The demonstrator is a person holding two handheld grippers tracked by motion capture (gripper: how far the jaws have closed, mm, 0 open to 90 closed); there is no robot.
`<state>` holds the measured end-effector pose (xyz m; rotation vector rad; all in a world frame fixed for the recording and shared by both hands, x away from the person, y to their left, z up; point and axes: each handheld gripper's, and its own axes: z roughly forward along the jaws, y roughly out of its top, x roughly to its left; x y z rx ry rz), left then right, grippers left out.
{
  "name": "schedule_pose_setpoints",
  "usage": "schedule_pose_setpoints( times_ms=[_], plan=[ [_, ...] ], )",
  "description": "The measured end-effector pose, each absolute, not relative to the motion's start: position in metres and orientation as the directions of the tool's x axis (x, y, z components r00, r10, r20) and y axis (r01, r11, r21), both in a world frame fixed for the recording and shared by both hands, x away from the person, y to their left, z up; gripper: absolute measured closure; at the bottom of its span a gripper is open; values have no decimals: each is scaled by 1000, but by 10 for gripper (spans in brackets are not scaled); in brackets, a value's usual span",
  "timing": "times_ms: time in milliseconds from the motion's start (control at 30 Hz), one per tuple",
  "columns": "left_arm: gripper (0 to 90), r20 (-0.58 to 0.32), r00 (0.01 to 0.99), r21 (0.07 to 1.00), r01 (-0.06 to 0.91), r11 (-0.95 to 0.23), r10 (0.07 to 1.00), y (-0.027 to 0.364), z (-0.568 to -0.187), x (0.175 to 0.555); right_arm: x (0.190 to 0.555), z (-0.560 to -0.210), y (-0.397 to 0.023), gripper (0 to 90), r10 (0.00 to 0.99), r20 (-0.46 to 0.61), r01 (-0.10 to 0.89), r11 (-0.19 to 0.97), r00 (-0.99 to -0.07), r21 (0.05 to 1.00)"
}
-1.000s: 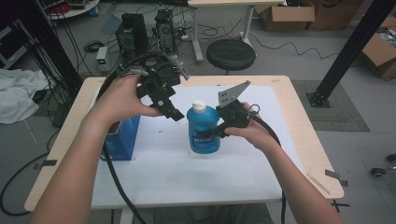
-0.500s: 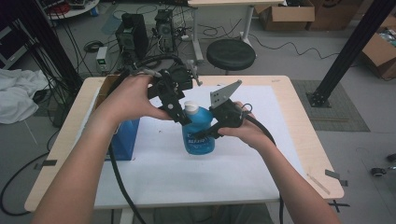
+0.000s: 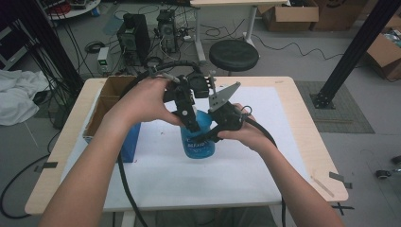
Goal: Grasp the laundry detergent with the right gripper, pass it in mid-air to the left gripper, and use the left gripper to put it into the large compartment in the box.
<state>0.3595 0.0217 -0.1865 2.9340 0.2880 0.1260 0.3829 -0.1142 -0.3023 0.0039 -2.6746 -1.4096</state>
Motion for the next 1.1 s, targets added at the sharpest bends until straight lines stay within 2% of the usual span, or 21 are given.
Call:
schedule_pose_setpoints(
  times_ms=[533,933,1100],
  plan=[
    [142,58,983,111,165,-980,172,11,-194,359,380,-299,-114,451,-86,95,32,552,-992,833],
    [155,53,985,104,160,-982,166,9,-196,359,379,-298,-117,451,-84,98,36,548,-992,836],
    [189,54,985,109,155,-982,162,8,-197,359,379,-296,-117,451,-83,102,40,548,-991,836]
  ],
)
